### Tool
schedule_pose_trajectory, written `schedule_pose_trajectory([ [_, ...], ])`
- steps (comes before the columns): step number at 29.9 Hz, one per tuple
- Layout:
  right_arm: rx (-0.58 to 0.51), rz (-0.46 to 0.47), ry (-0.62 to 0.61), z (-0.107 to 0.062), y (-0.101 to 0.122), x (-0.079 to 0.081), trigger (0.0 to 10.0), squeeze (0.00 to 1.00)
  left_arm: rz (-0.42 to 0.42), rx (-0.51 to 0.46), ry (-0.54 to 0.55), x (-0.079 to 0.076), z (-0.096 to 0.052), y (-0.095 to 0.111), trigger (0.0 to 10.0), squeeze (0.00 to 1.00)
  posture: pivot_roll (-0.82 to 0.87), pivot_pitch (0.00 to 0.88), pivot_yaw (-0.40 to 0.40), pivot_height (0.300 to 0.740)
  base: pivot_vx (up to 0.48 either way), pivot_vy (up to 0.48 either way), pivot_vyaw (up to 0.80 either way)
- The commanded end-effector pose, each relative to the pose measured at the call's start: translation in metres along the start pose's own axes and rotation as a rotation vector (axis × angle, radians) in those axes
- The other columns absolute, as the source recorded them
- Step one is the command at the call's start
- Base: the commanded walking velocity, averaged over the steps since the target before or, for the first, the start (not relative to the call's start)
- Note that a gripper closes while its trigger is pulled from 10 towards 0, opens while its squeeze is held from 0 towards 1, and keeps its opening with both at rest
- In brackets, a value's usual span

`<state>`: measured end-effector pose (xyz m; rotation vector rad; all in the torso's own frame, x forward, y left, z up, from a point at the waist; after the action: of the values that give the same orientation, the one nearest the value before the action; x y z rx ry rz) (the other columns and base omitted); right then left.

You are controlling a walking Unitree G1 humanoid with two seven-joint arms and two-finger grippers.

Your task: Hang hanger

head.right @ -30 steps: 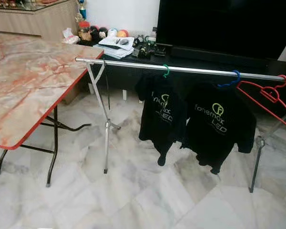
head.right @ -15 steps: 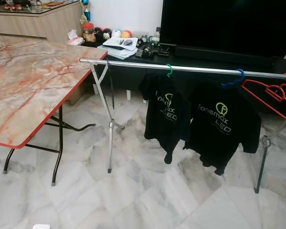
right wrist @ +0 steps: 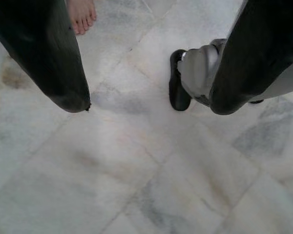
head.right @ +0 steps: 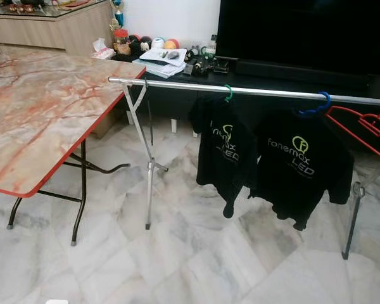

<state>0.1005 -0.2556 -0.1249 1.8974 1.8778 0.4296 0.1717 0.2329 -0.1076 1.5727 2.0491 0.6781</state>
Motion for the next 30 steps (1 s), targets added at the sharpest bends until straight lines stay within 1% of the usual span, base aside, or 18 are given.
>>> schedule_pose_trajectory([
  [1, -0.020, -0.003, 0.005, 0.001, 0.004, 0.000, 10.0, 0.00, -0.009, 0.016, 0.023, 0.007, -0.002, -0.004, 10.0, 0.00, 0.04, 0.072, -0.012, 0.740, 0.334, 0.000, 0.00],
  [9, -0.041, 0.018, 0.004, 0.001, 0.007, 0.001, 10.0, 0.00, -0.006, 0.012, 0.018, 0.007, -0.001, 0.000, 10.0, 0.00, 0.03, 0.049, -0.007, 0.740, 0.370, 0.000, 0.00],
  [20, -0.059, 0.024, 0.017, 0.002, 0.010, 0.004, 10.0, 0.00, 0.002, 0.010, 0.007, 0.005, 0.001, 0.003, 10.0, 0.00, 0.04, 0.023, -0.001, 0.740, 0.383, 0.000, 0.00],
  [23, -0.074, -0.015, 0.033, 0.002, 0.013, 0.005, 10.0, 0.00, 0.004, 0.009, 0.006, 0.004, 0.001, 0.004, 10.0, 0.00, 0.05, 0.015, -0.004, 0.740, 0.380, 0.000, 0.00],
  [27, -0.078, -0.033, 0.042, 0.002, 0.014, 0.005, 10.0, 0.00, 0.002, 0.007, 0.010, 0.006, 0.000, 0.003, 10.0, 0.00, 0.06, 0.011, -0.008, 0.740, 0.385, 0.000, 0.73],
  [30, -0.091, -0.004, 0.060, 0.002, 0.015, 0.007, 10.0, 0.00, -0.002, 0.010, 0.018, 0.007, 0.000, 0.001, 10.0, 0.00, 0.07, 0.010, -0.014, 0.740, 0.386, 0.000, 0.75],
])
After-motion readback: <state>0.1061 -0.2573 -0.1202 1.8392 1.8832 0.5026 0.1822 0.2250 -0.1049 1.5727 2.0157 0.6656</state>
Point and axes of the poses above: a point about 5 cm out from each wrist's last joint towards the gripper, its own z axis pointing out of the wrist towards the gripper, its own y axis along the axis of the wrist's last joint, x = y × z, the point moved 3 cm from there along z, pointing out of the wrist towards the gripper, and after that the axes turned 13 degrees about -z, right-handed, at the moved point
